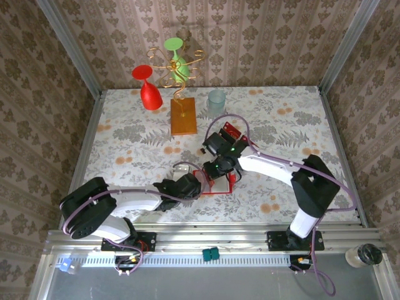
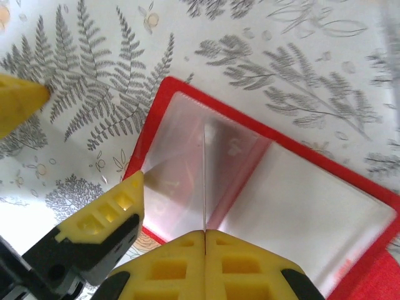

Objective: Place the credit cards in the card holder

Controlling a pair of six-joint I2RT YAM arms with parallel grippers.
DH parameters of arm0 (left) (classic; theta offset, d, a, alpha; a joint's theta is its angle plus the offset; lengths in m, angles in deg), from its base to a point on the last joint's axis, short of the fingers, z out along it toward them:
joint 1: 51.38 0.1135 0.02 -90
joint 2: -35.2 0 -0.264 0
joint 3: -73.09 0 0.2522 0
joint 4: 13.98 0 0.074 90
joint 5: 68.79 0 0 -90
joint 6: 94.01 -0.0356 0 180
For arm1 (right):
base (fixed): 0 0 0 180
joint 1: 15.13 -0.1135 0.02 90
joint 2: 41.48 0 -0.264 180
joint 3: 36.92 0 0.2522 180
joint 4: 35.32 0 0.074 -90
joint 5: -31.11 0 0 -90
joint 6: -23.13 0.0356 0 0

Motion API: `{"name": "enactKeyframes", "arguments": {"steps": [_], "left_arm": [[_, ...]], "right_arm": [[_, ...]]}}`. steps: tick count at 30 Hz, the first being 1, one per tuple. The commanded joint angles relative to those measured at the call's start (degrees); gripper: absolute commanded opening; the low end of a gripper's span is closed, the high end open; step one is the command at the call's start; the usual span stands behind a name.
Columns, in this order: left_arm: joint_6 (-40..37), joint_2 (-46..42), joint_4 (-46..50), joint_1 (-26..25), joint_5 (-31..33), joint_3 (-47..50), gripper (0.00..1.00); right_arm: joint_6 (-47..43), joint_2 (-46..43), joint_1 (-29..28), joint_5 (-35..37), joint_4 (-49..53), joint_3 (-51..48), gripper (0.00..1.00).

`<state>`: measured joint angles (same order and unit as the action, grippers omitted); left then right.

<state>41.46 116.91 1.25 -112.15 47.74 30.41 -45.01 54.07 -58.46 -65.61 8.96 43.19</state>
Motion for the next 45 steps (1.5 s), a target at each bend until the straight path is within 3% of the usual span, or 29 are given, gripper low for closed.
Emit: {"name": "enactKeyframes", "arguments": {"steps": [1, 11, 19, 45], "left_arm": [[1.7, 0.9, 4.2, -0.7, 1.5, -0.4, 1.00], [2.7, 1.0, 5.5, -1.2, 2.1, -0.5, 1.00], [3.0, 0.9, 5.6, -1.2, 2.4, -0.5, 1.00], [3.3, 1.2, 4.8, -1.3, 2.2, -0.2, 1.00]], "right_arm": [[4.9, -5.8, 2.7, -2.3, -4.8, -5.0, 0.00], [18.5, -17.7, 6.5, -6.0, -30.3, -26.0, 0.00], [24.6, -17.4, 6.5, -6.0, -44.7, -34.4, 0.00], [26.4, -9.5, 6.5, -5.8, -54.2, -38.3, 0.00]]}}
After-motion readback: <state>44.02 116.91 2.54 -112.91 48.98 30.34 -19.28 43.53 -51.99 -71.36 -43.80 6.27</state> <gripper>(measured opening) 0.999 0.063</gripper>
